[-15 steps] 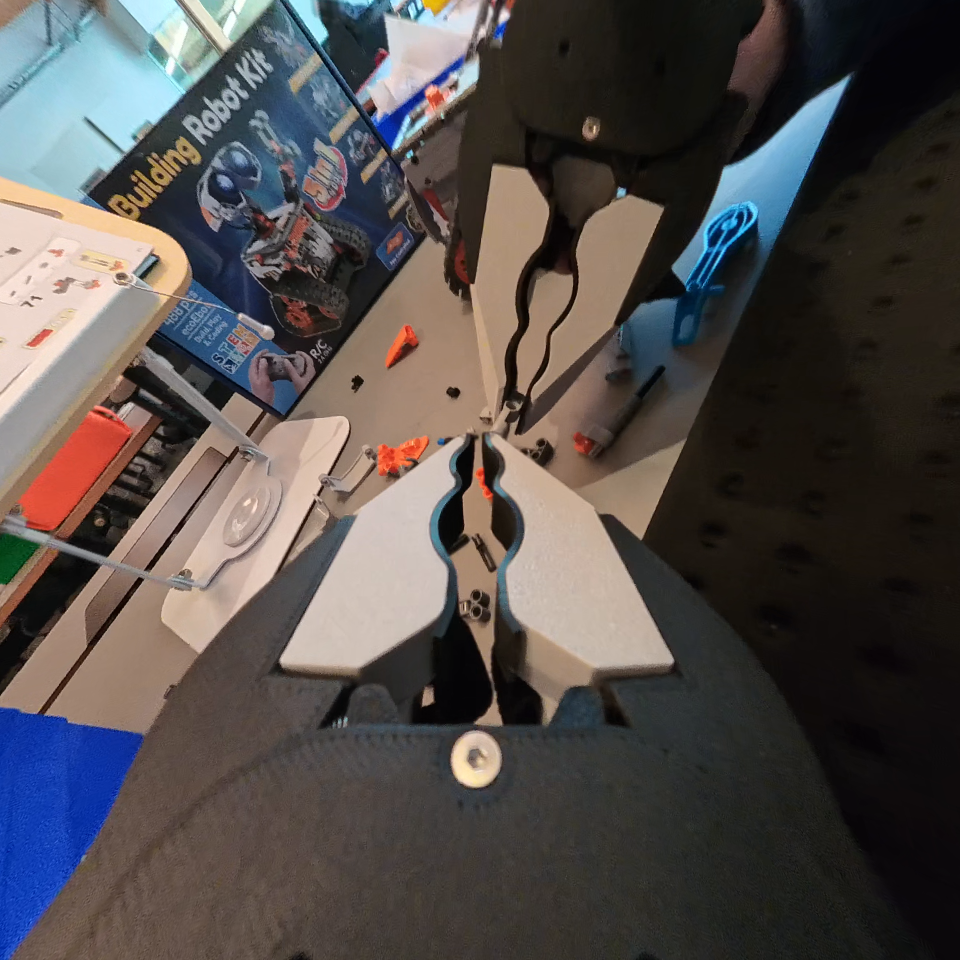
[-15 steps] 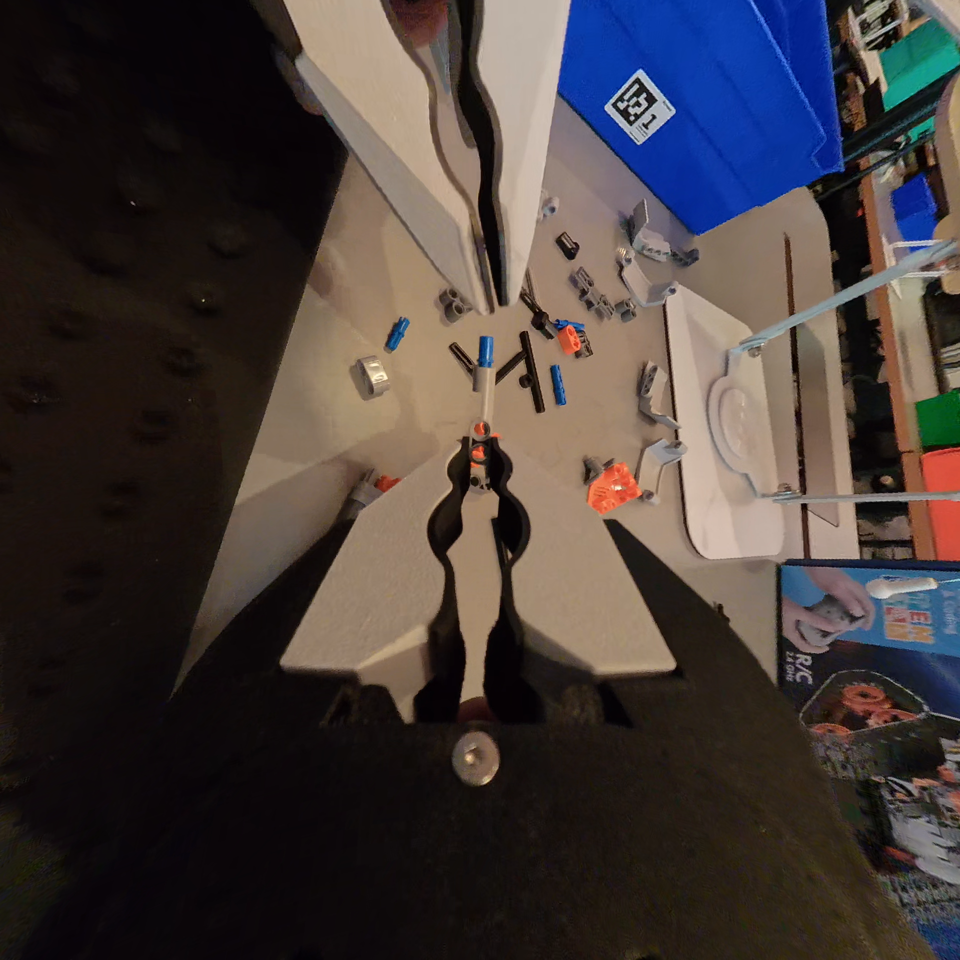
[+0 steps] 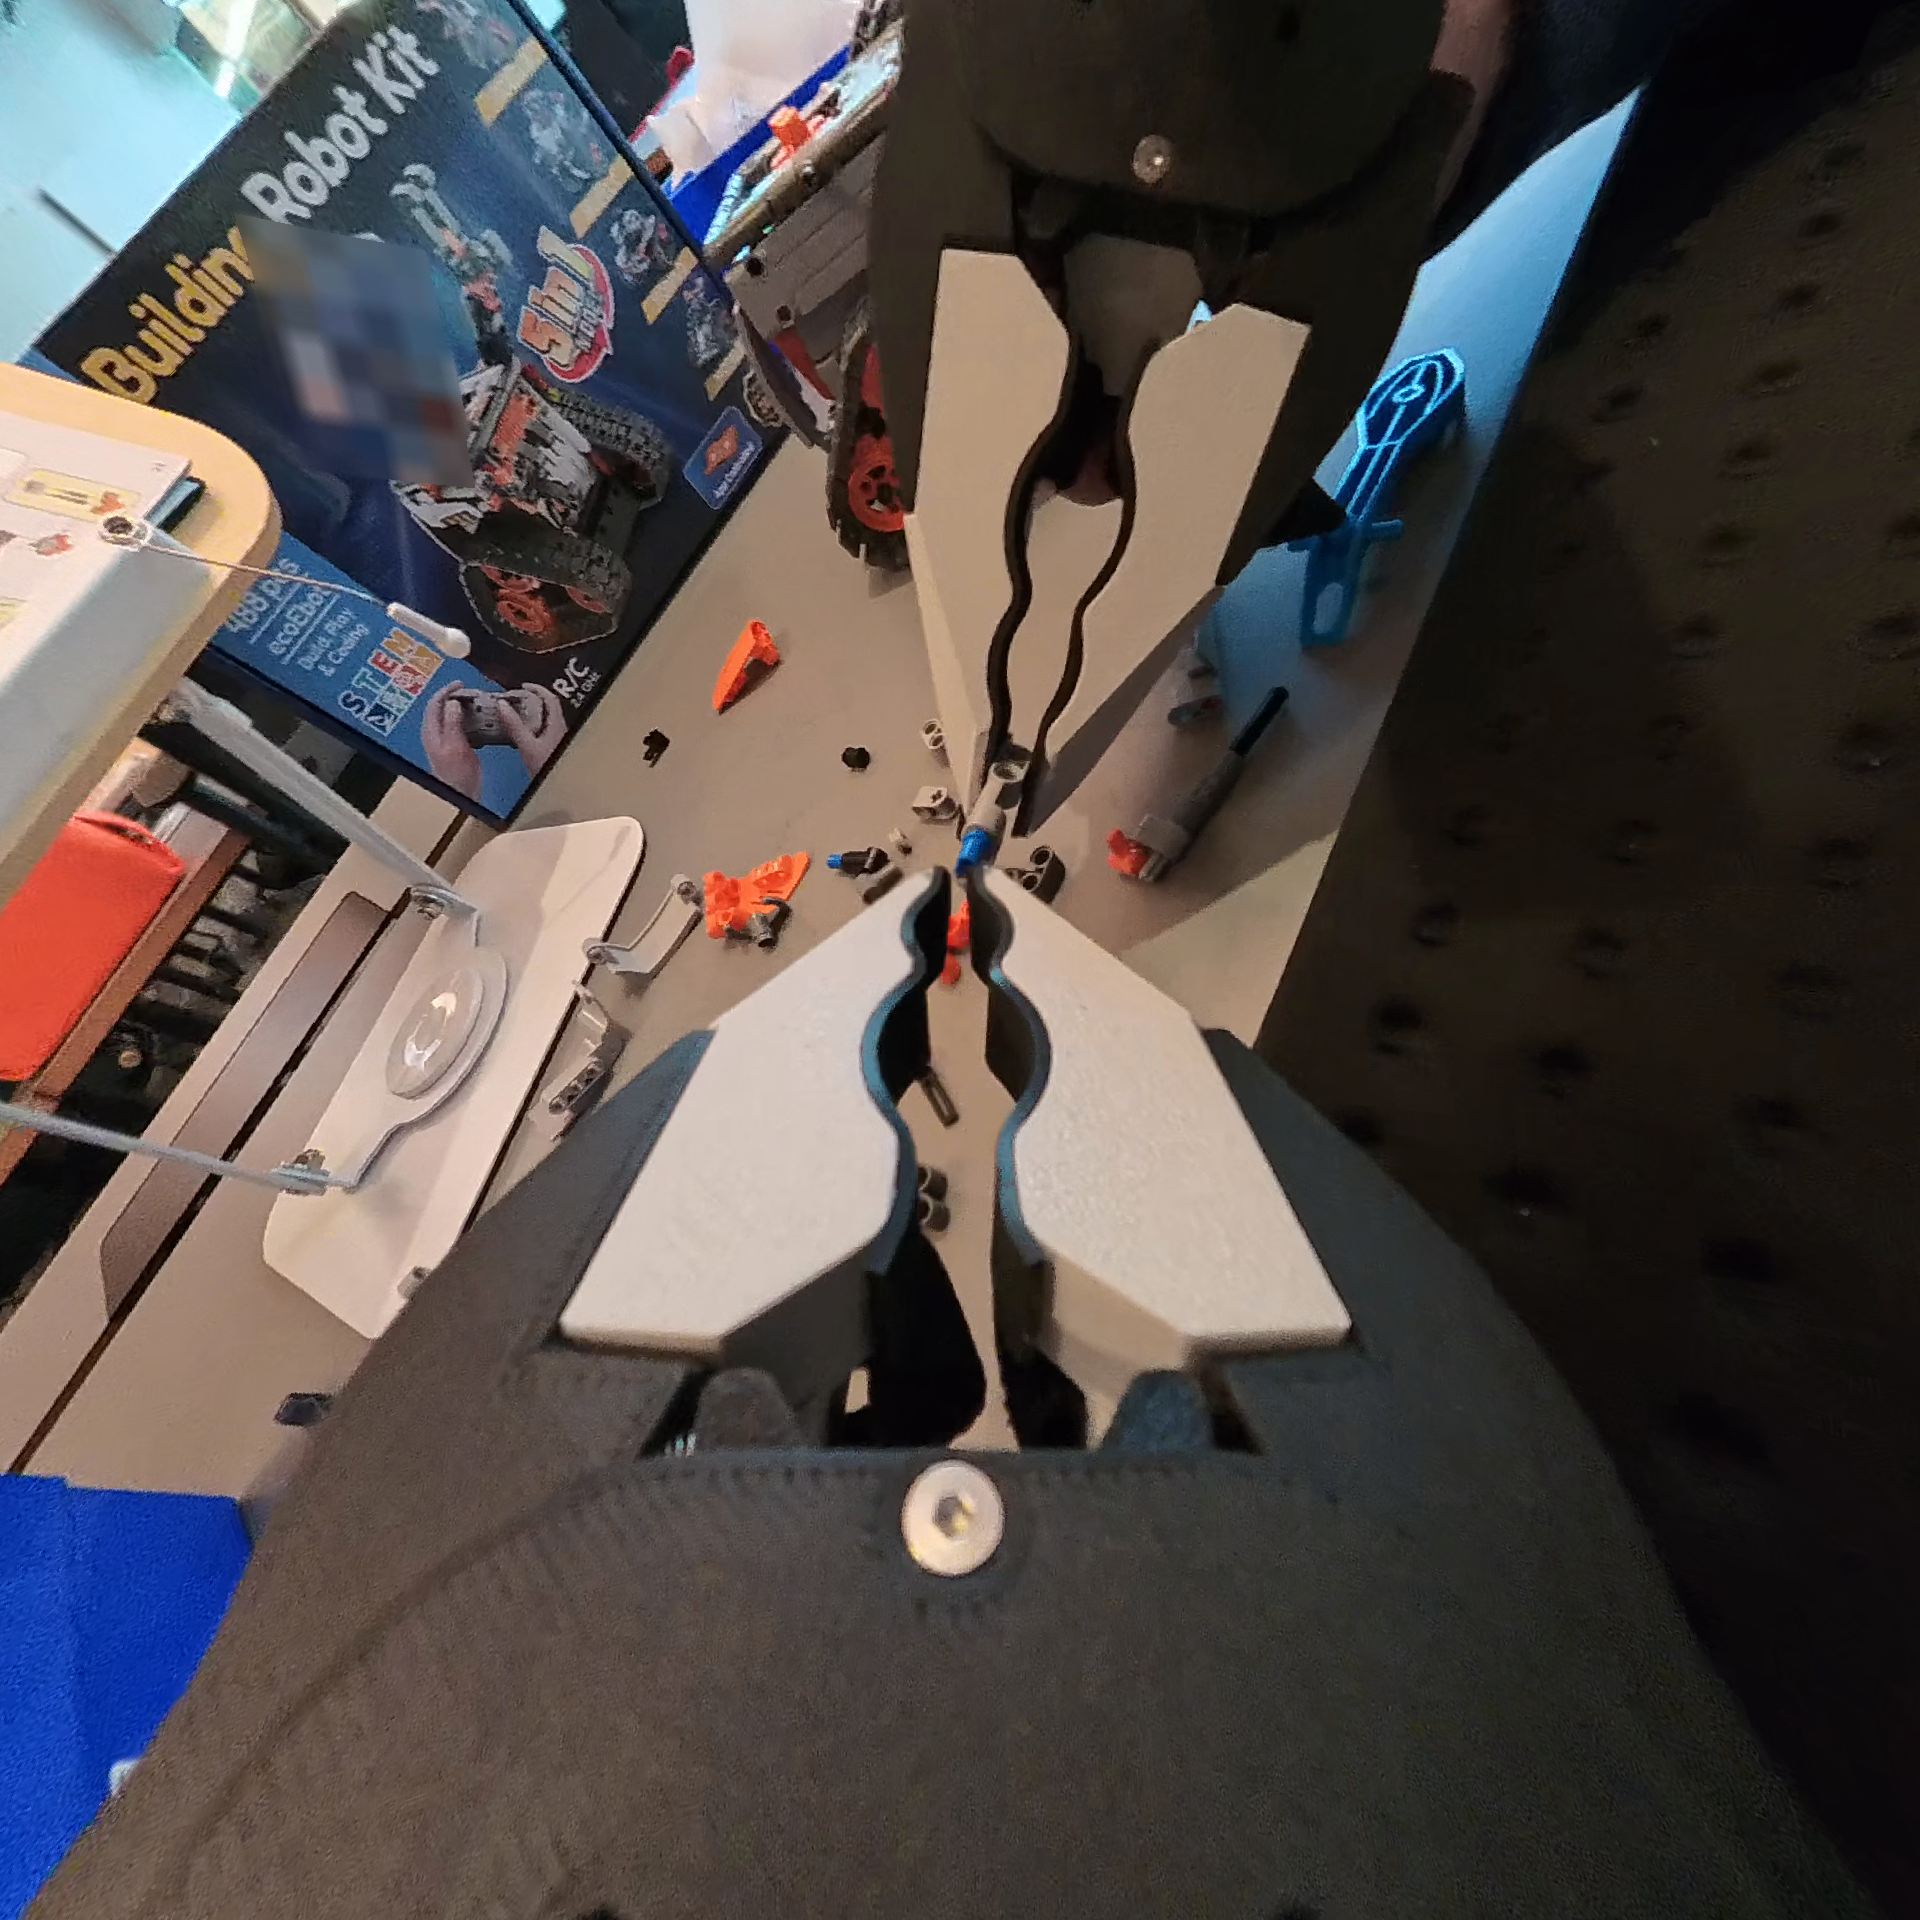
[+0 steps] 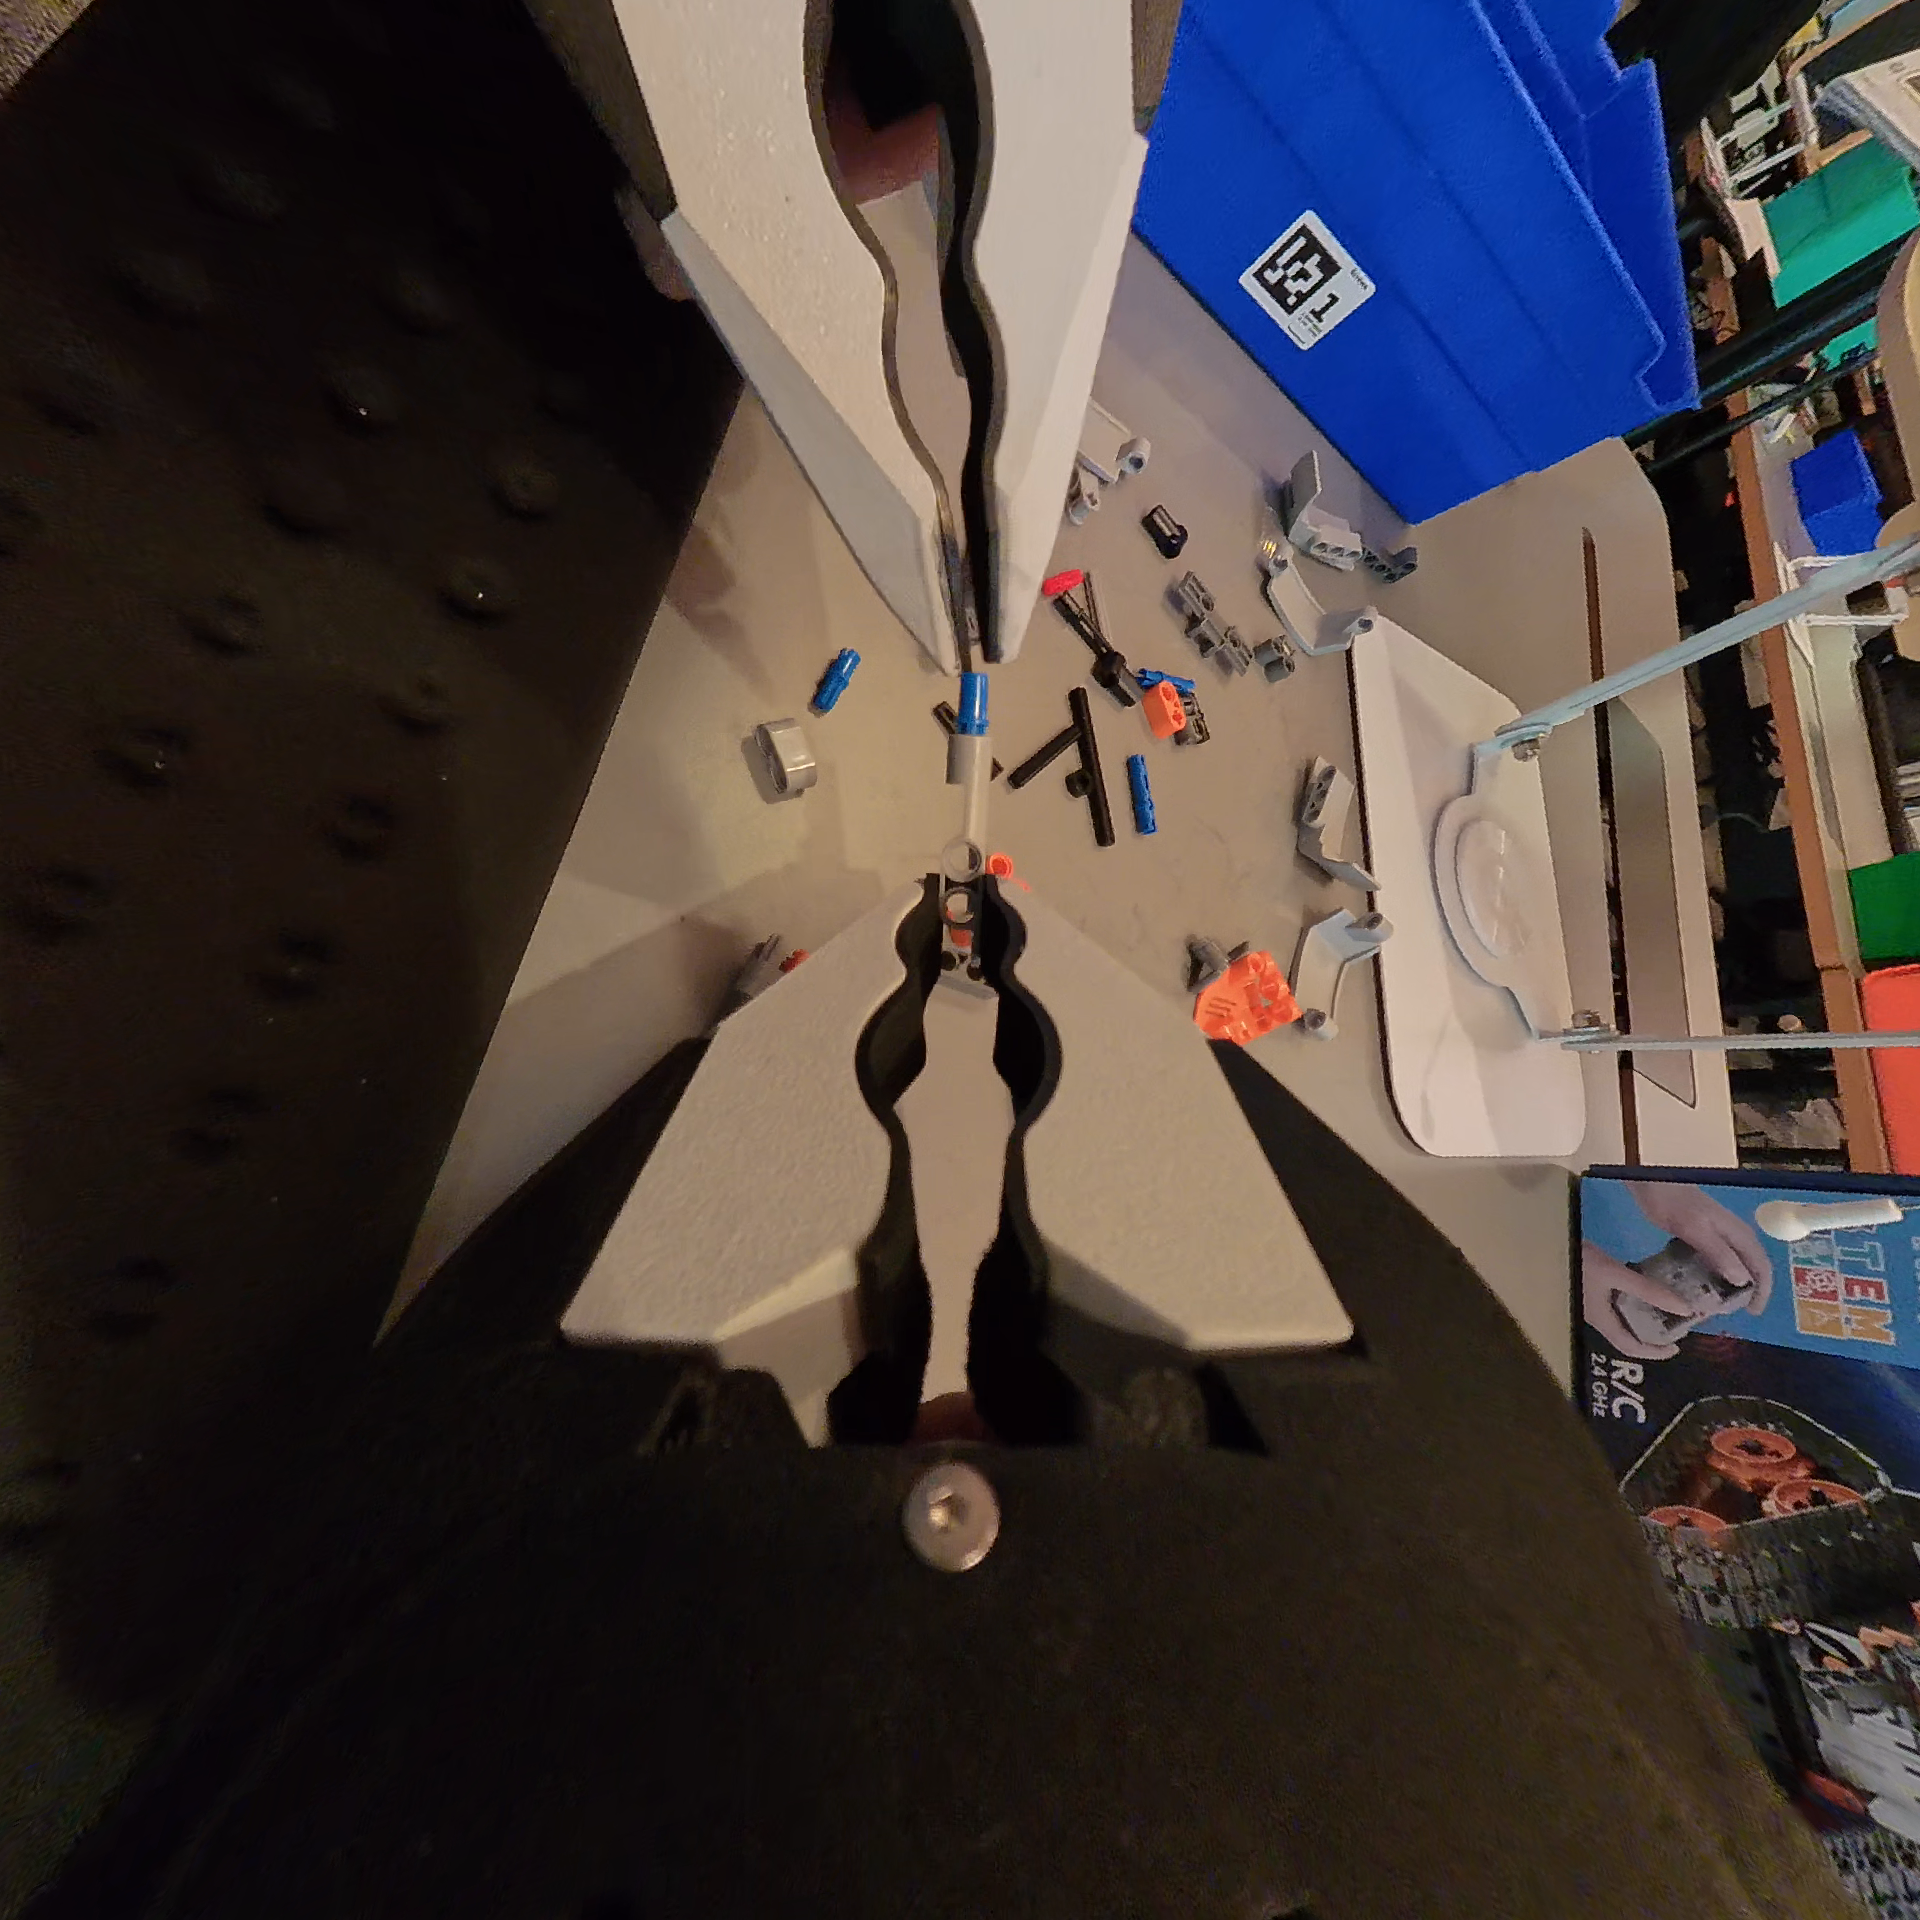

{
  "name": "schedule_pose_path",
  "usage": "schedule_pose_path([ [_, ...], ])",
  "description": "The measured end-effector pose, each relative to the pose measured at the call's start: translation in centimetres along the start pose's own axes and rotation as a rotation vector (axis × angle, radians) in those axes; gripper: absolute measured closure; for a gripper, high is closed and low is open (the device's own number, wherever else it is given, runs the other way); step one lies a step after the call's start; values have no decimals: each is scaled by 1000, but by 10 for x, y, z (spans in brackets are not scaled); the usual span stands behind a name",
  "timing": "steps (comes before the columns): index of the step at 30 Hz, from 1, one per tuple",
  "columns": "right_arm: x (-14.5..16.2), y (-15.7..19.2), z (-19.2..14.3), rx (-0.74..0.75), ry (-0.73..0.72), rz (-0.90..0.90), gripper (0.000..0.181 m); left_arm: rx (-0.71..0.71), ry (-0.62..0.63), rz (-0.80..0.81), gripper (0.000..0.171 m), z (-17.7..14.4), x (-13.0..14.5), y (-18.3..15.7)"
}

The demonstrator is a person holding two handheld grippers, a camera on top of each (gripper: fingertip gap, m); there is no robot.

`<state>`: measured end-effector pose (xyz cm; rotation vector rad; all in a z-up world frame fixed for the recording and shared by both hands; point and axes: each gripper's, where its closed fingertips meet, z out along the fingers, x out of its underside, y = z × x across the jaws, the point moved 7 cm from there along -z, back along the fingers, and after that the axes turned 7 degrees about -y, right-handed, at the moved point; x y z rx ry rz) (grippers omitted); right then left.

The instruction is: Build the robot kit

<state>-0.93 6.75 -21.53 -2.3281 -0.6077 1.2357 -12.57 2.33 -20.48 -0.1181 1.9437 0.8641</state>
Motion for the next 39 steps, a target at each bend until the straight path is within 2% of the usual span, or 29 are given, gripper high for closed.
schedule_pose_path([
  [12,4,1,2,-17,-5,4,178,42,8,-1,171,3,3,-3],
  [16,5,0,0,-20,-15,7,178,73,-2,-15,165,2,3,-3],
  [20,5,2,1,-29,-10,-9,178,68,-1,5,171,3,2,-4],
  [39,7,4,3,-40,-23,14,178,66,-5,14,171,4,3,-5],
])
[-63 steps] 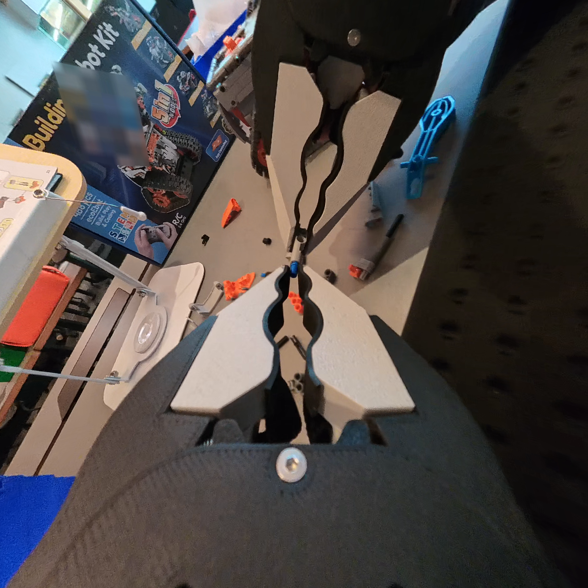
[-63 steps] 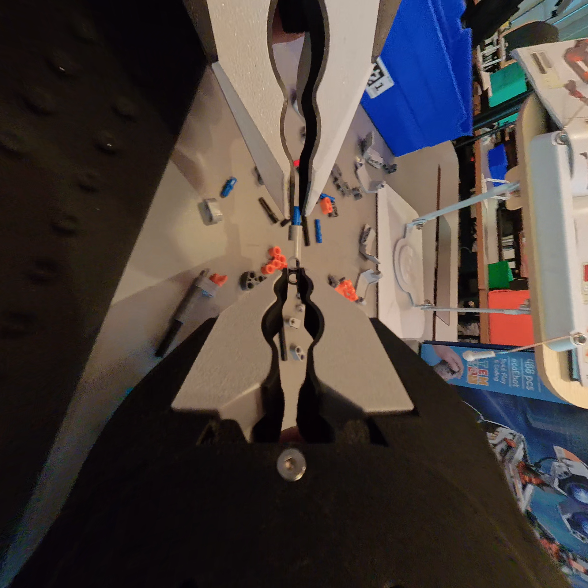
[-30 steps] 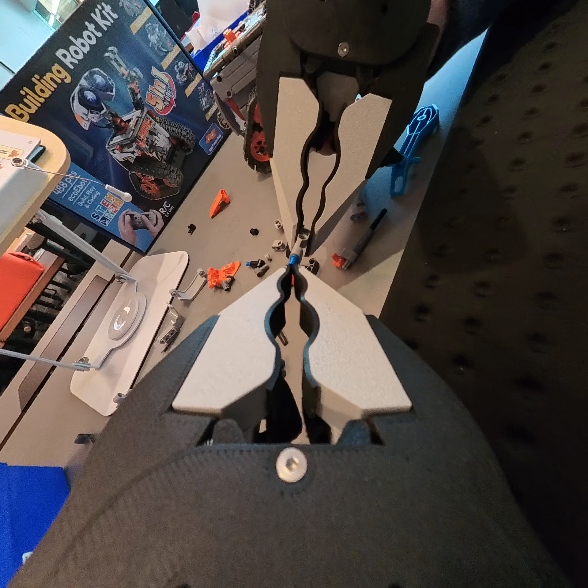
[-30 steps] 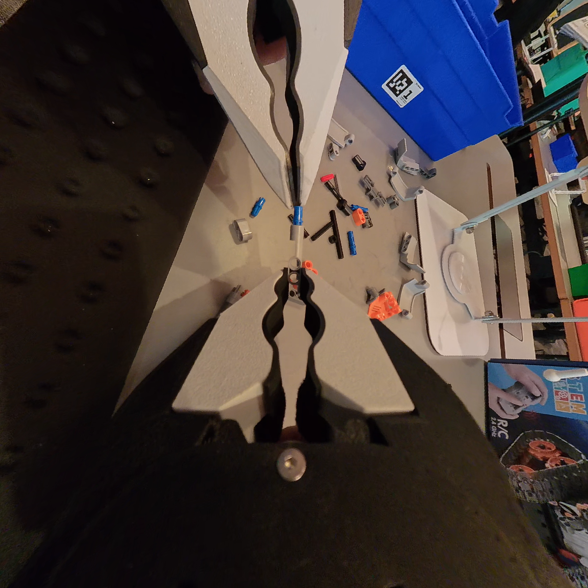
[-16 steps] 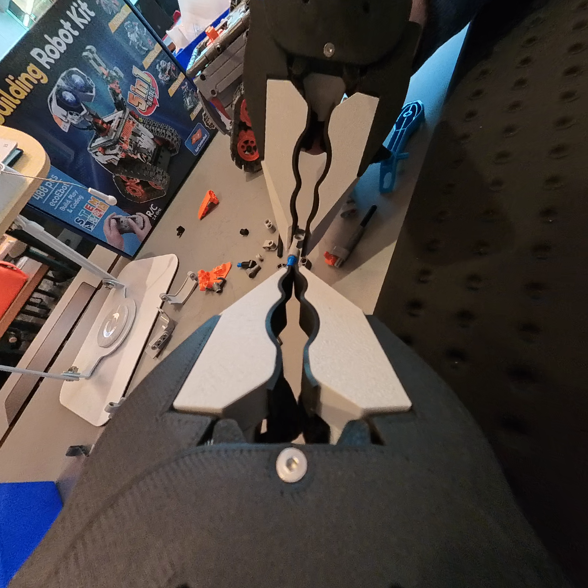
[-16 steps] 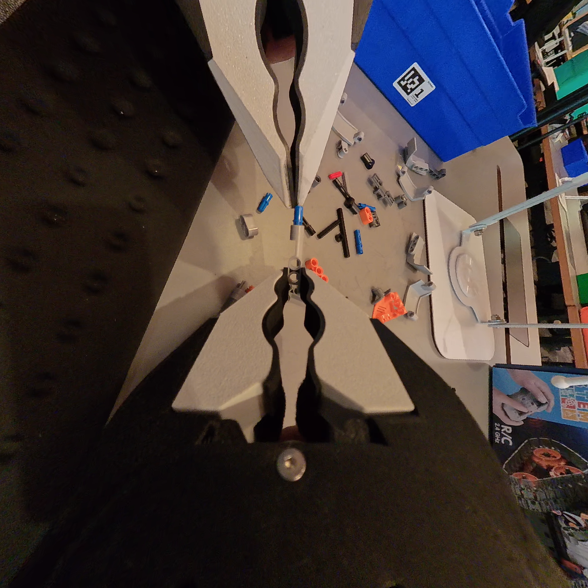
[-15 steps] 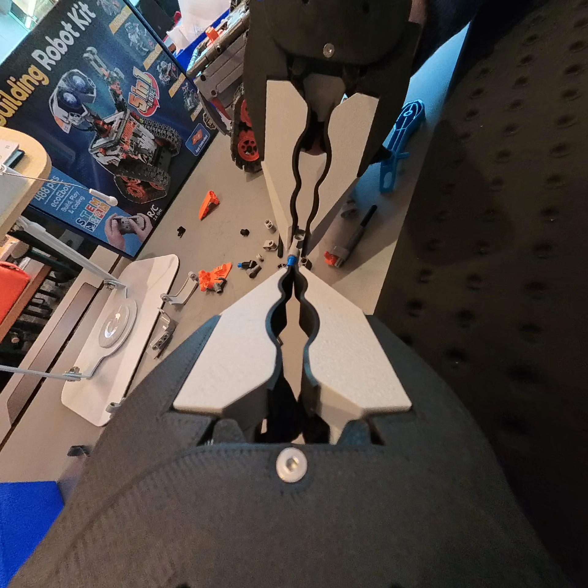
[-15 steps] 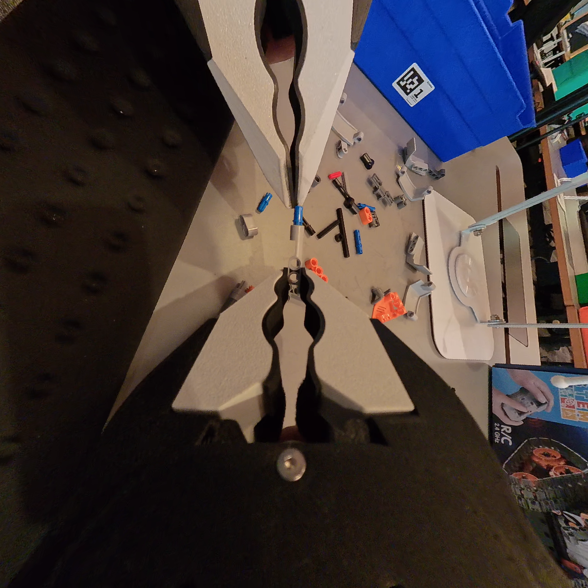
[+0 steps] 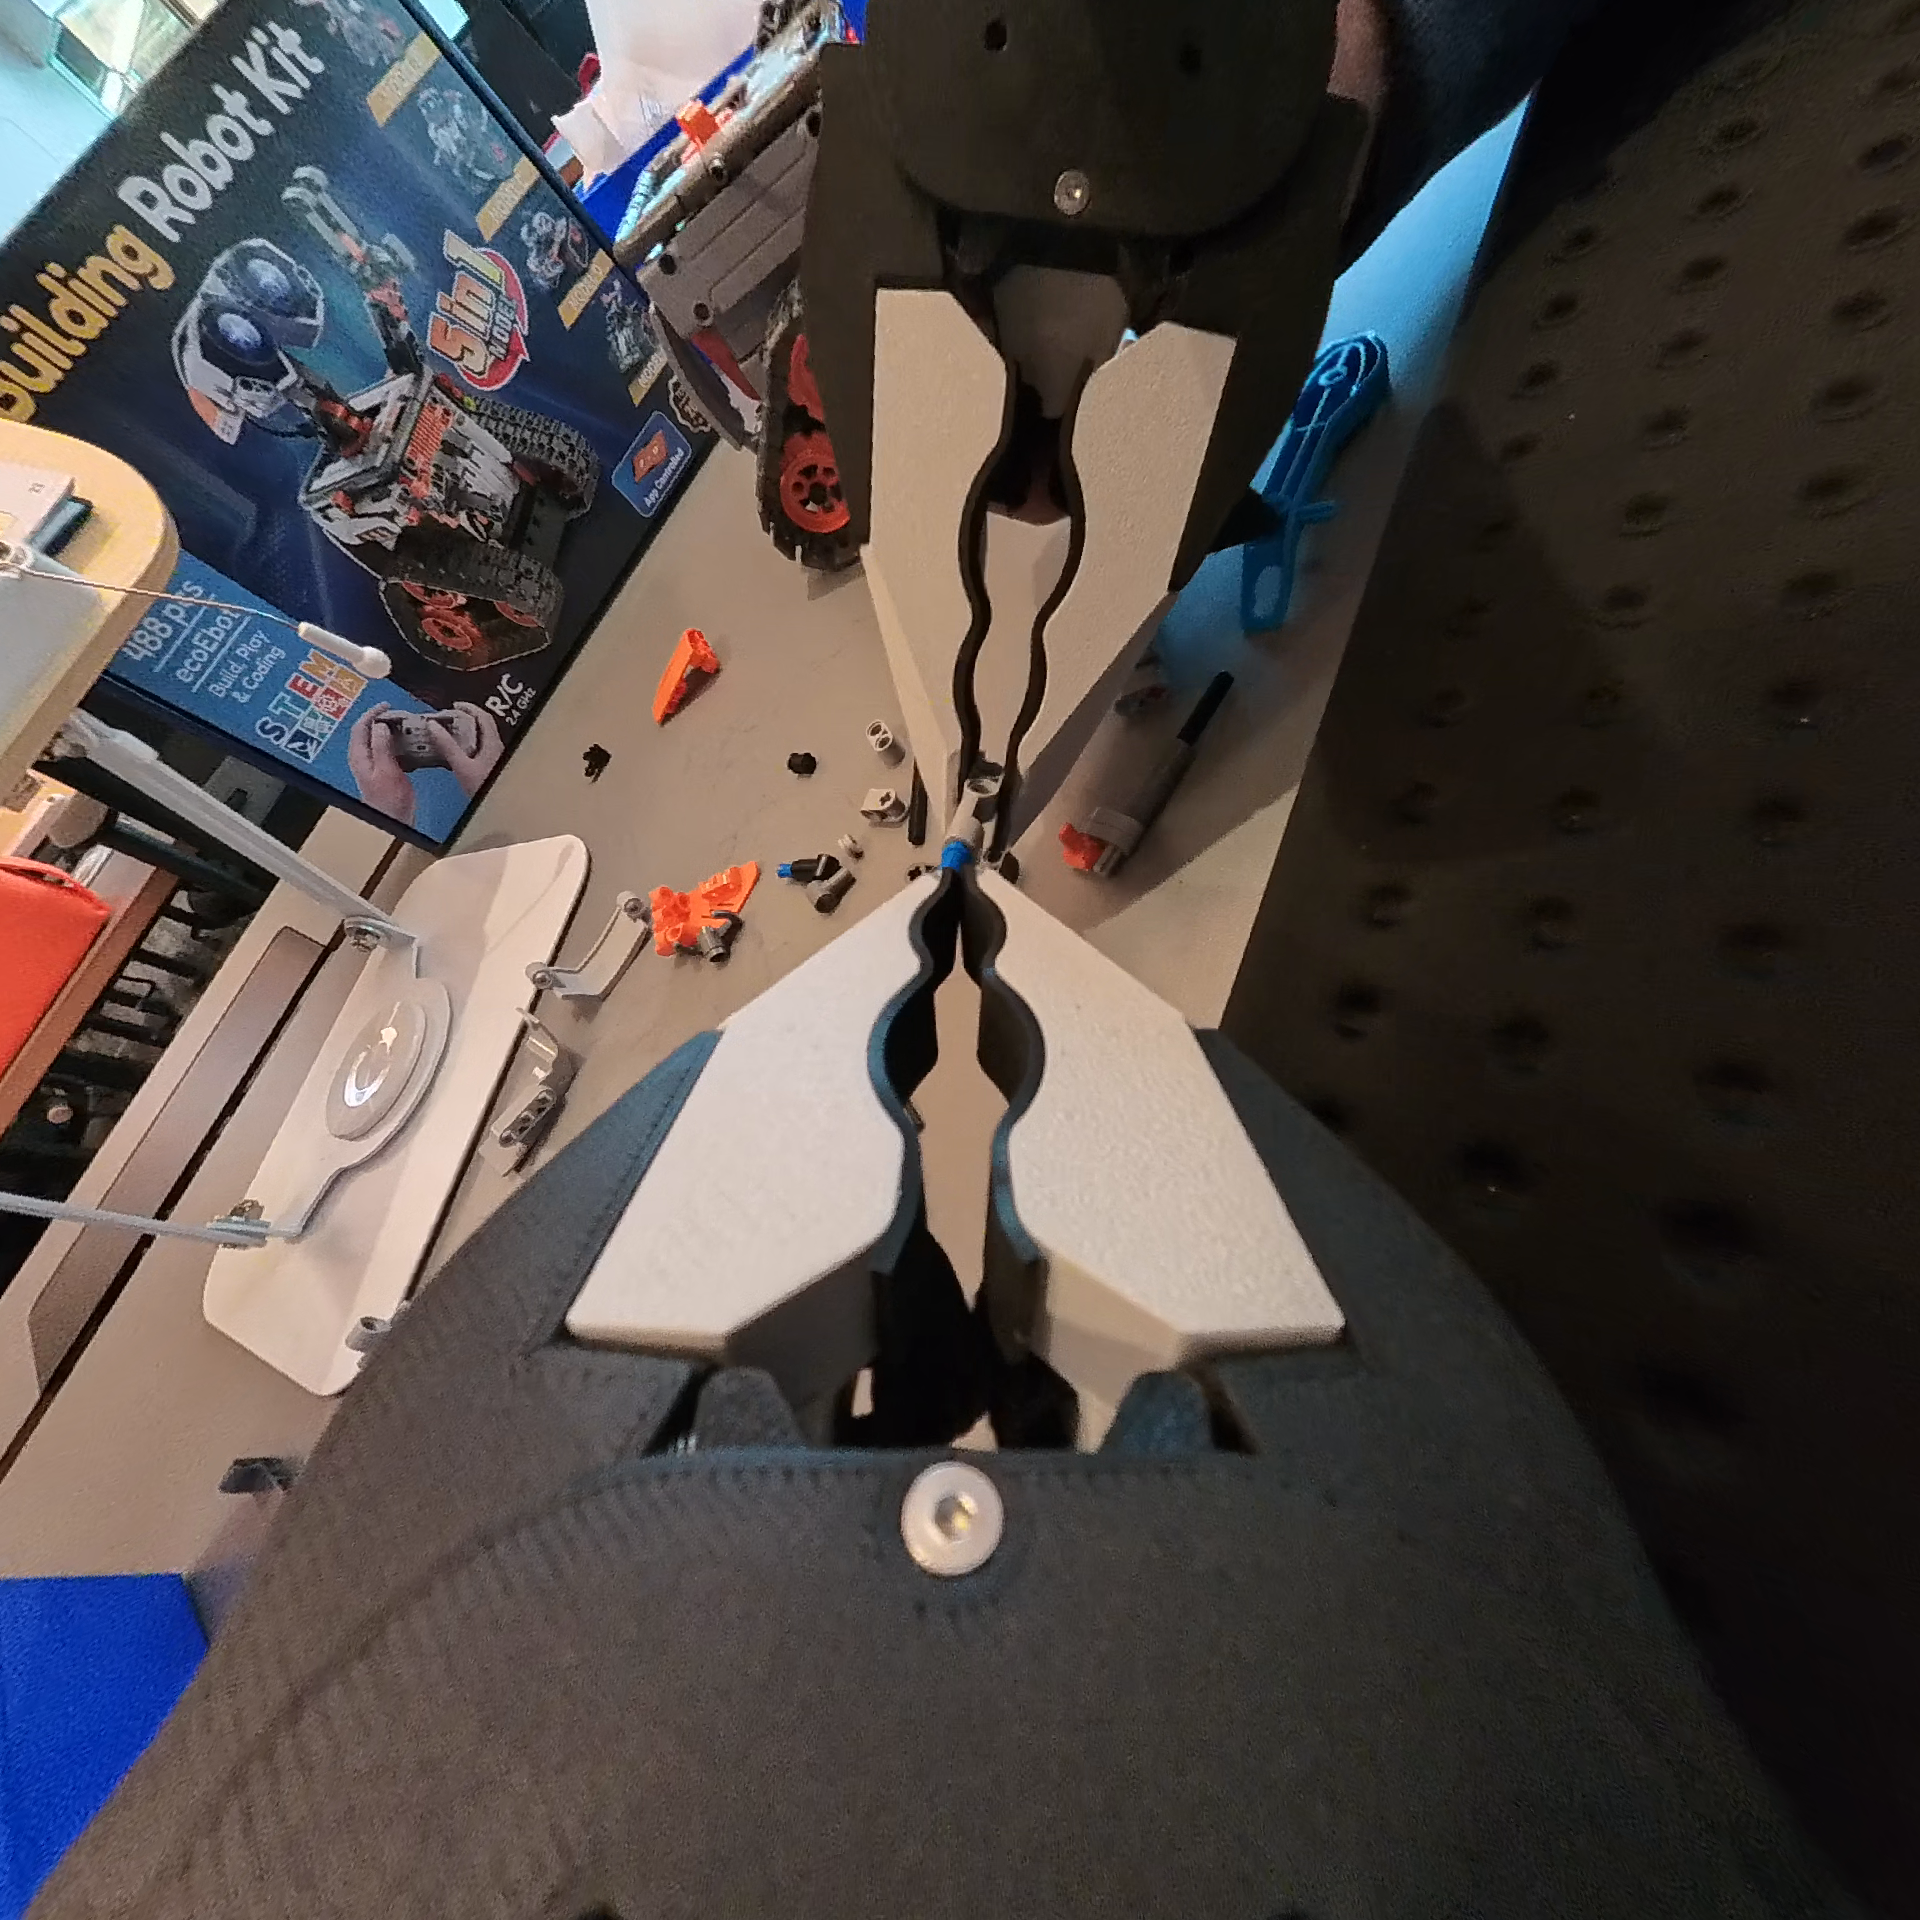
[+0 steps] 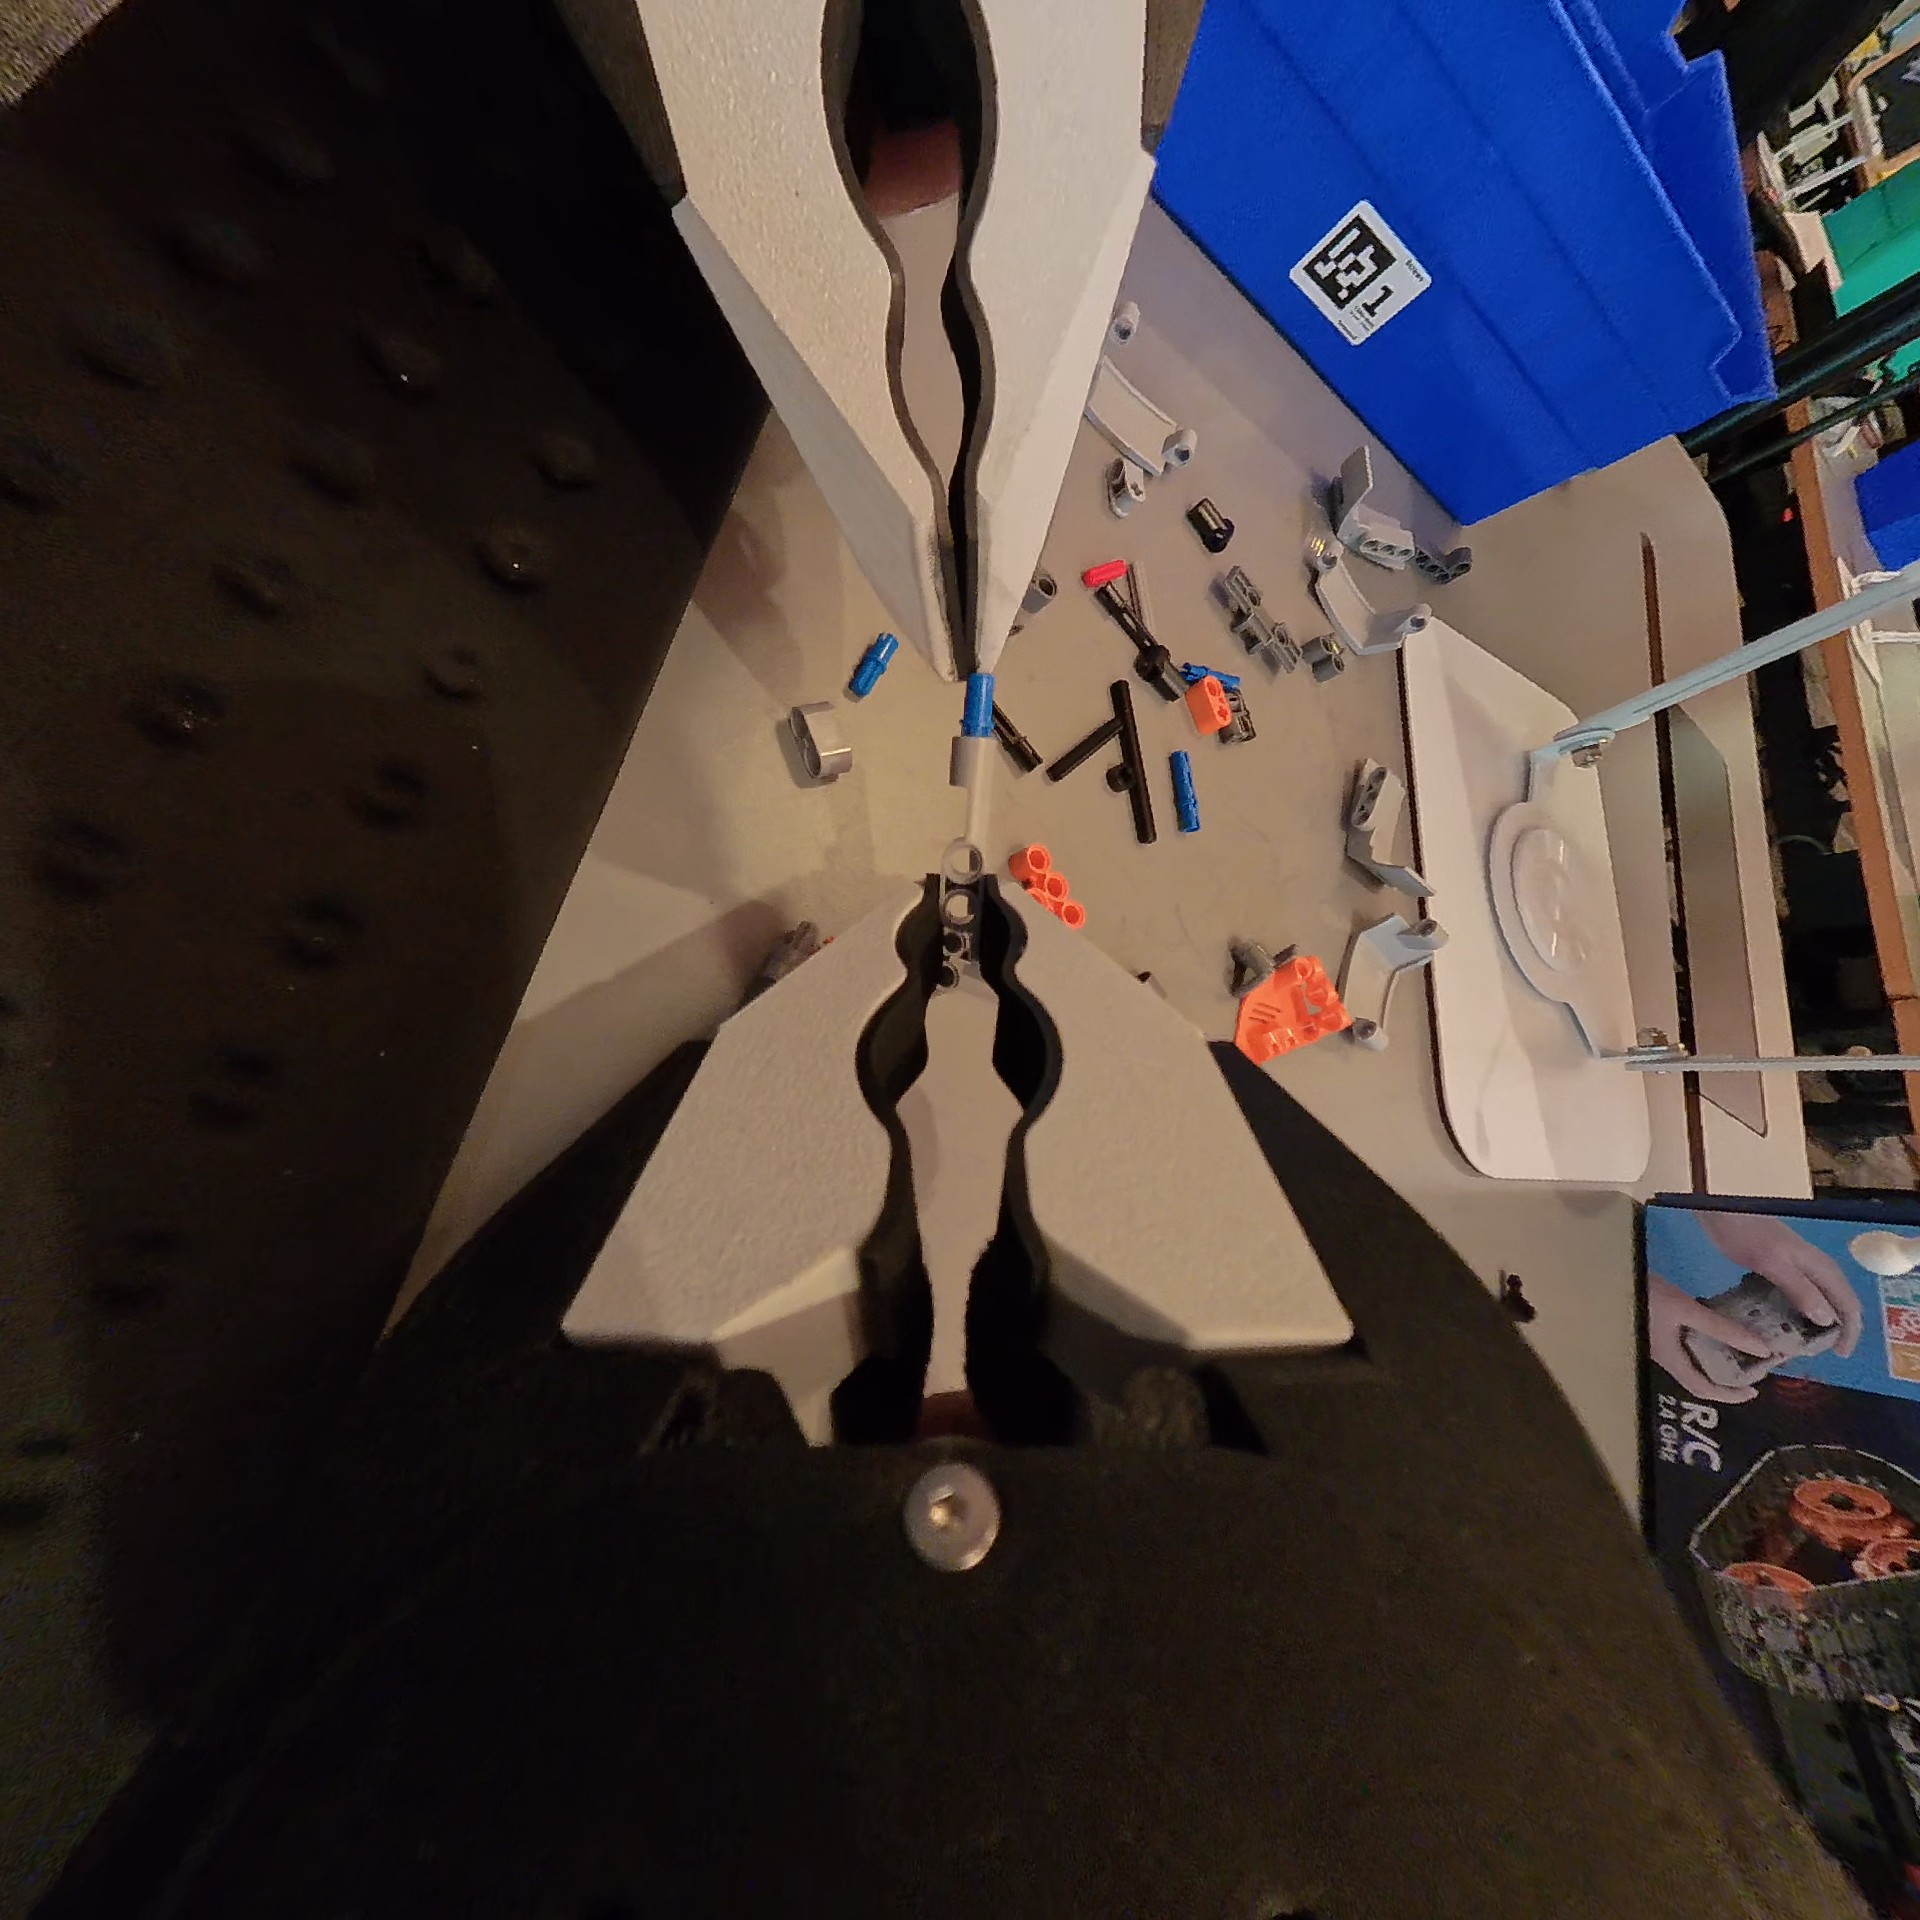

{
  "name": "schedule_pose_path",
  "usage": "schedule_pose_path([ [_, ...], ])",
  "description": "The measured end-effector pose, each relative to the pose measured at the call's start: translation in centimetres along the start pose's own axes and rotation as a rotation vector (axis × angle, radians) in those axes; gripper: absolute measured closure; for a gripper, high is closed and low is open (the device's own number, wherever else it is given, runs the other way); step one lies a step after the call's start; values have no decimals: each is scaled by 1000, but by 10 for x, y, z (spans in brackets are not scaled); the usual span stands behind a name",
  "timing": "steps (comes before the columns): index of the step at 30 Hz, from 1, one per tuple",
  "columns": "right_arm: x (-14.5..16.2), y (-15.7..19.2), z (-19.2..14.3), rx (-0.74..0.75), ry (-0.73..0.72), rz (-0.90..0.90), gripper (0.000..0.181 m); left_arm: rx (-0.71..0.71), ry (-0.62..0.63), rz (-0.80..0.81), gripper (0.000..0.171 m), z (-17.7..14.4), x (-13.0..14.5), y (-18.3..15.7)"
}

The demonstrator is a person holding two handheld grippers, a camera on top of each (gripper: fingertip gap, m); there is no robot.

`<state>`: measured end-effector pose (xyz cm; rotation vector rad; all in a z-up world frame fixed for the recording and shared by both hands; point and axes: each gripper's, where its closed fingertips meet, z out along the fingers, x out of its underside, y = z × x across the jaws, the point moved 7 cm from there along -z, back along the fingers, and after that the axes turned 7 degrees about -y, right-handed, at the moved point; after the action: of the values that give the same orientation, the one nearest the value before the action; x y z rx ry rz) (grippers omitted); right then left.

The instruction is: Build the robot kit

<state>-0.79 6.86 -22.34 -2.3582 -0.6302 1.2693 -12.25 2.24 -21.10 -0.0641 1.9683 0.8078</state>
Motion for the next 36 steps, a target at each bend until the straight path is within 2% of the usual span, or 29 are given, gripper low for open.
schedule_pose_path([
  [3,-1,0,-1,-3,-9,0,178,-1,-14,-7,171,-2,-1,1],
  [5,-1,0,0,-5,-7,-5,178,-5,-9,-10,166,-2,-1,2],
  [17,-1,5,1,-15,9,-39,178,21,7,35,171,0,0,-4],
  [36,7,13,12,-46,98,-48,179,44,131,133,171,9,10,-15],
])
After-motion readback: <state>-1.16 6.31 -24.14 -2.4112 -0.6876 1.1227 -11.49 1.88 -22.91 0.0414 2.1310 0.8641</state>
